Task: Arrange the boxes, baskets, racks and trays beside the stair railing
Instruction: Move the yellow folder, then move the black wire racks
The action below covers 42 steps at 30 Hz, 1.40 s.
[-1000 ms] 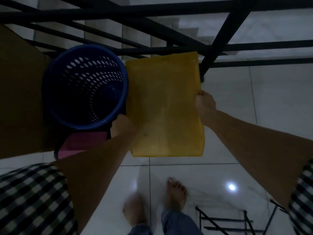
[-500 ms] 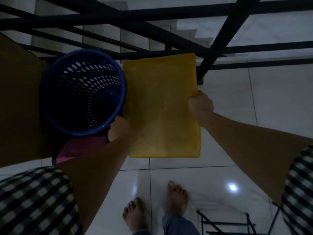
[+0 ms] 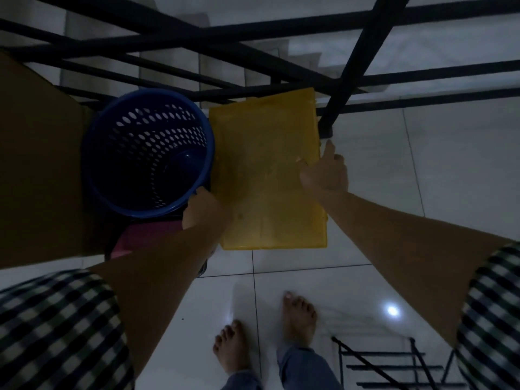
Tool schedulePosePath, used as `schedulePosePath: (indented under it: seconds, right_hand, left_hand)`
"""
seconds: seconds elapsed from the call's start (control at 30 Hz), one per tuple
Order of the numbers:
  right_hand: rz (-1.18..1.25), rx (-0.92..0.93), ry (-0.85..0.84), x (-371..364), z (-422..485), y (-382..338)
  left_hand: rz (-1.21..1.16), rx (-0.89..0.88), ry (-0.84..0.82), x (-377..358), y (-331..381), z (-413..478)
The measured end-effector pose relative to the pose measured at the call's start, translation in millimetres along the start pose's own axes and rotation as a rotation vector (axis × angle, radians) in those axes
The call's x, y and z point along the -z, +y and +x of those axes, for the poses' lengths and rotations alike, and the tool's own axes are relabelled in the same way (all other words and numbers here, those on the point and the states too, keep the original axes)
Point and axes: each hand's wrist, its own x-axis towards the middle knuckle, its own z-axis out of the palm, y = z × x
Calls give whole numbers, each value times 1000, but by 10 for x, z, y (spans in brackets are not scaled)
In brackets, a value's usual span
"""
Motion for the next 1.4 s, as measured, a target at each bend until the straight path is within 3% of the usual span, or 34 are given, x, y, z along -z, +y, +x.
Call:
schedulePosePath:
  seconds: [0.17, 0.37, 0.83, 1.0, 1.2, 1.4]
  right_hand:
    - [-99, 108, 26, 270, -560, 91]
    - [-105, 91, 65, 640, -1494, 381]
    - [19, -174, 251, 862, -3910, 1632]
    - [73, -306, 304, 805, -4623, 2347]
    - [128, -505, 326, 693, -5153, 3383]
    - [209, -612, 325, 558, -5392, 4319]
  left_hand:
    - [193, -231, 59, 214, 42, -441]
    - [388, -529, 103, 342, 12, -1151]
    - [544, -892, -20, -129, -619, -3143]
    - [642, -953, -136, -738, -784, -3799]
    - [665, -986, -393, -1644, -986, -4437]
    - [581, -841, -590, -2449, -1045, -4727]
